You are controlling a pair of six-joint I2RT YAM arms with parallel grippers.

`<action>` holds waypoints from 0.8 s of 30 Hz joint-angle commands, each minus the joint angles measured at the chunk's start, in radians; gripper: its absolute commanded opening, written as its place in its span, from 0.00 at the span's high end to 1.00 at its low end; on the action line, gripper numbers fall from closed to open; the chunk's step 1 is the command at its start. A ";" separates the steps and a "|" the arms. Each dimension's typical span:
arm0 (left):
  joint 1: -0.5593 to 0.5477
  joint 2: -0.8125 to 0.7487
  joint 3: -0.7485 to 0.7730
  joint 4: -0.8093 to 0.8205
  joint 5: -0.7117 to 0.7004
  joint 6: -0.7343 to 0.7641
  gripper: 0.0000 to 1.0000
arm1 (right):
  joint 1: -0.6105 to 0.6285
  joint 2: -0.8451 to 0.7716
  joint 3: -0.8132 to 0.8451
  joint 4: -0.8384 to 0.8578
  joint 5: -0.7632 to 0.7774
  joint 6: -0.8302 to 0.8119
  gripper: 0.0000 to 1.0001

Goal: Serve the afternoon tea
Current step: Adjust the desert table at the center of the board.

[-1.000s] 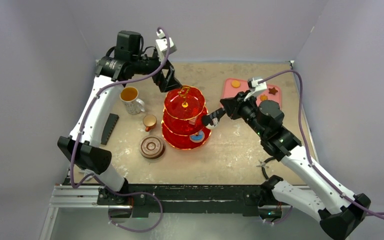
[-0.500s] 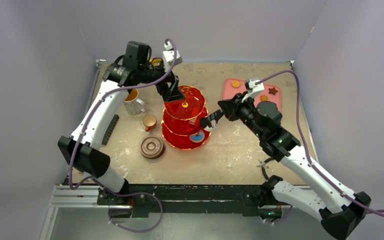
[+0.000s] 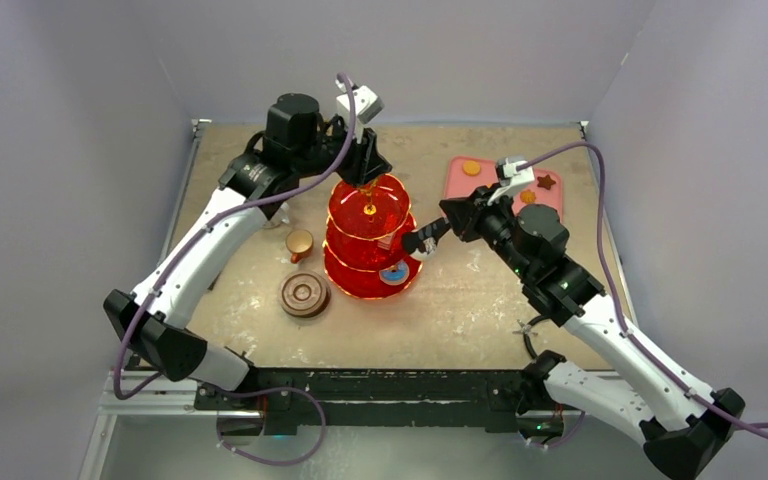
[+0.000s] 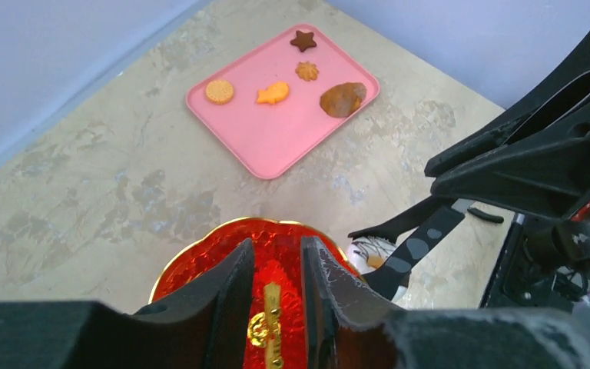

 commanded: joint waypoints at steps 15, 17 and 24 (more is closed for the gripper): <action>-0.172 -0.092 0.033 -0.089 -0.469 0.092 0.34 | 0.006 -0.036 0.044 0.027 0.060 -0.032 1.00; -0.172 -0.111 0.016 -0.084 -0.494 0.099 0.27 | 0.005 -0.036 0.047 0.028 0.055 -0.032 1.00; -0.171 -0.114 -0.009 -0.117 -0.489 0.076 0.39 | 0.006 -0.046 0.050 0.024 0.055 -0.030 1.00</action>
